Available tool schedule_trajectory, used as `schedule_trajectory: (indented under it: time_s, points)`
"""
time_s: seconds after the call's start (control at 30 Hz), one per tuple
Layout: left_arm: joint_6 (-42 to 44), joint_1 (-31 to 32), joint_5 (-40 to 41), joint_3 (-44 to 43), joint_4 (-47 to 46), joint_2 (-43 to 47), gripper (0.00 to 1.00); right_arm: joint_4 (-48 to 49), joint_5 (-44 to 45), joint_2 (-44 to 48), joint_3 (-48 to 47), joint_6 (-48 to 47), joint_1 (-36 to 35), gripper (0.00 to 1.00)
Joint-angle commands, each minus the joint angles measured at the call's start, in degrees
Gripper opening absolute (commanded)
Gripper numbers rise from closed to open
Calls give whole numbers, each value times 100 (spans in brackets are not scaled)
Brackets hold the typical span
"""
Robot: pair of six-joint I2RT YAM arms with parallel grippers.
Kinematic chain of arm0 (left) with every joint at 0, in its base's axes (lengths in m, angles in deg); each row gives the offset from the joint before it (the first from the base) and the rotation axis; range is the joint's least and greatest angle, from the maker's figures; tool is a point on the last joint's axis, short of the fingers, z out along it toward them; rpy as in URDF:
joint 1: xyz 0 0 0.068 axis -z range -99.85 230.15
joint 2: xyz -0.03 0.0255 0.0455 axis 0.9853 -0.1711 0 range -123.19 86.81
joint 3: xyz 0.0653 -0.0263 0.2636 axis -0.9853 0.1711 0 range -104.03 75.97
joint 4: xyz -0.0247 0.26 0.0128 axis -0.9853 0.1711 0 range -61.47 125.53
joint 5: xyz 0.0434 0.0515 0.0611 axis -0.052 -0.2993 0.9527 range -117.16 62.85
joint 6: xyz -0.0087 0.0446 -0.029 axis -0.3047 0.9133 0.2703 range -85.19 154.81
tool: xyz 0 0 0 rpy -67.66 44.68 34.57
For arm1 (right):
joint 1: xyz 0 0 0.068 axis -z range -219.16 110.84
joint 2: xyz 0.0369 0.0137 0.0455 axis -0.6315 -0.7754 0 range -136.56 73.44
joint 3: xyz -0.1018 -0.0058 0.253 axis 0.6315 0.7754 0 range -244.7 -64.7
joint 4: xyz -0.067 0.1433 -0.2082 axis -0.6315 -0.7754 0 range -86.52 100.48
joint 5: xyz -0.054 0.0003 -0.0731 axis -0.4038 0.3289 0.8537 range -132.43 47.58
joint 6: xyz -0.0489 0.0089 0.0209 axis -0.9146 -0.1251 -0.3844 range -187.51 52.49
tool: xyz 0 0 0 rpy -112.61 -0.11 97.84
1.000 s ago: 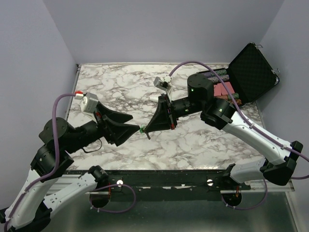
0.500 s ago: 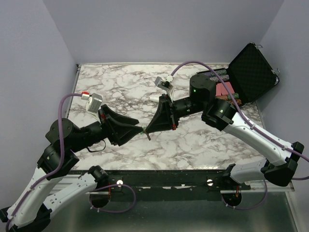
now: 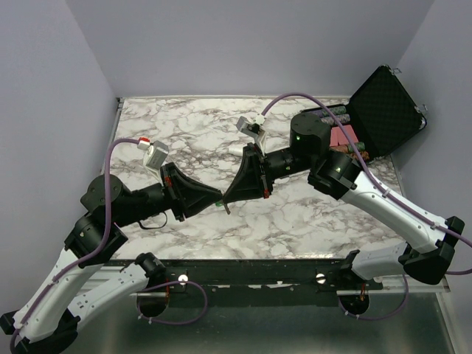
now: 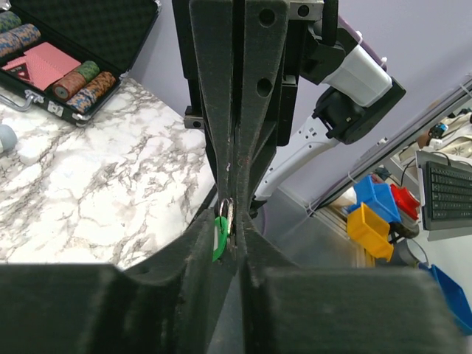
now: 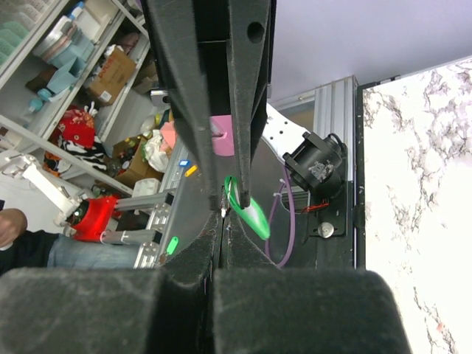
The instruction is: Remove the keys from the keyring
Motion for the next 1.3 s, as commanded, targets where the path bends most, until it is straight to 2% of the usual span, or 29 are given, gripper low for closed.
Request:
schedule_trajectory:
  time_s: [0.0,0.1,0.3,0.5,0.6,0.83,0.97,1.27]
  points:
    - [-41,17,-182,-3,-139,-31,16,95,-137,95,30,37,-40,1]
    - [-24,17,-244,-12,-139,-57,0,104,-119,69,-23,28,-40,1]
    - [-33,17,-51,-20,-192,39,0,437,65,95,64,256,-49,2]
    - [-287,17,318,-21,-595,145,0,1122,503,191,275,695,-40,46]
    - [-480,17,529,67,-894,206,0,1982,1022,454,714,1090,-40,54]
    - [-1174,17,1530,769,-1913,531,0,3811,2436,1026,1909,2250,-40,55]
    - [-1605,17,1953,1209,-2590,646,0,4628,2833,1149,2367,2682,-40,49]
    - [-1703,26,2375,1350,-2776,707,0,5254,3036,1088,2701,3007,-40,44]
